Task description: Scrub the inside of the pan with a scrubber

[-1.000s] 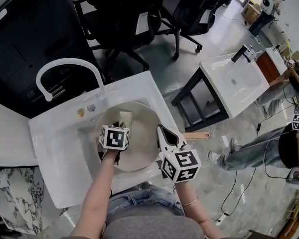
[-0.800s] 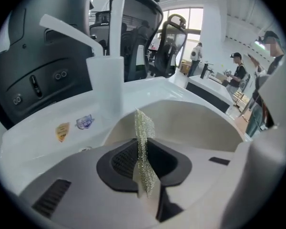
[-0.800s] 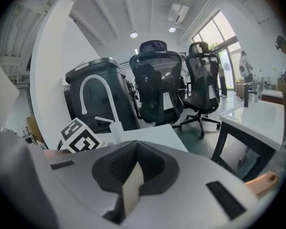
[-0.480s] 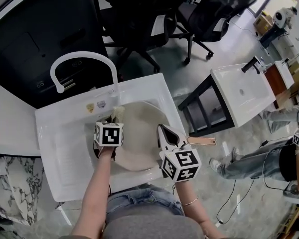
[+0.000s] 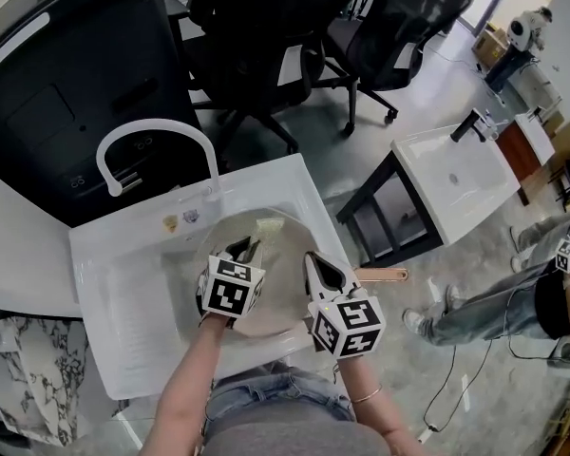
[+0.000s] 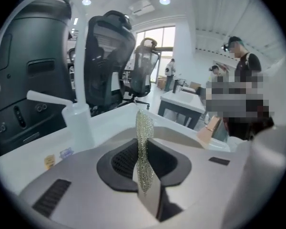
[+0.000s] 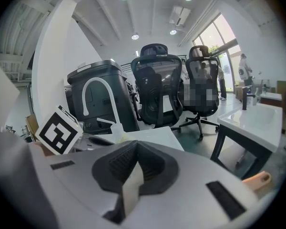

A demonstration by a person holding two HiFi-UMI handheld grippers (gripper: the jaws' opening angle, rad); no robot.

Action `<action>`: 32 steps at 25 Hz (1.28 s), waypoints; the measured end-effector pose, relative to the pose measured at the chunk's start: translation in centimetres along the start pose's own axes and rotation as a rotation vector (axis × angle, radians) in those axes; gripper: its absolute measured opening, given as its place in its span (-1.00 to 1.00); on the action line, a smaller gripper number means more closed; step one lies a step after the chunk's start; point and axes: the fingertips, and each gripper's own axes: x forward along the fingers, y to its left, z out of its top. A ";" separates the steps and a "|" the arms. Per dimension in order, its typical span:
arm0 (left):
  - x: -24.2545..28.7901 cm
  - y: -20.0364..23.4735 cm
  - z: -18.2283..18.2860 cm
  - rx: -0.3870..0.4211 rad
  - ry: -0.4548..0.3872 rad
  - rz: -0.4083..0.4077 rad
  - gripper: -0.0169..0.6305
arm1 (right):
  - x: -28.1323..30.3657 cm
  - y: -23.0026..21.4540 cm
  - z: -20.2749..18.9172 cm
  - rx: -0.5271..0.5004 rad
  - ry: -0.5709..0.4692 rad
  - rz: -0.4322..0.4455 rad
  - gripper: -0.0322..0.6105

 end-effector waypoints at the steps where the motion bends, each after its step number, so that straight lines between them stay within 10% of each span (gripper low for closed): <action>1: 0.4 -1.4 0.2 0.020 -0.005 -0.035 -0.74 | -0.3 -0.4 -0.1 0.004 -0.001 -0.012 -0.87; 12: 3.6 -9.0 0.3 0.049 -0.018 -0.231 -0.74 | -3.2 -4.1 -0.3 0.044 -0.017 -0.129 -0.87; 32: 5.8 3.5 -1.1 -0.137 -0.061 0.150 -0.74 | -1.2 -2.8 -0.3 0.014 0.024 -0.074 -0.87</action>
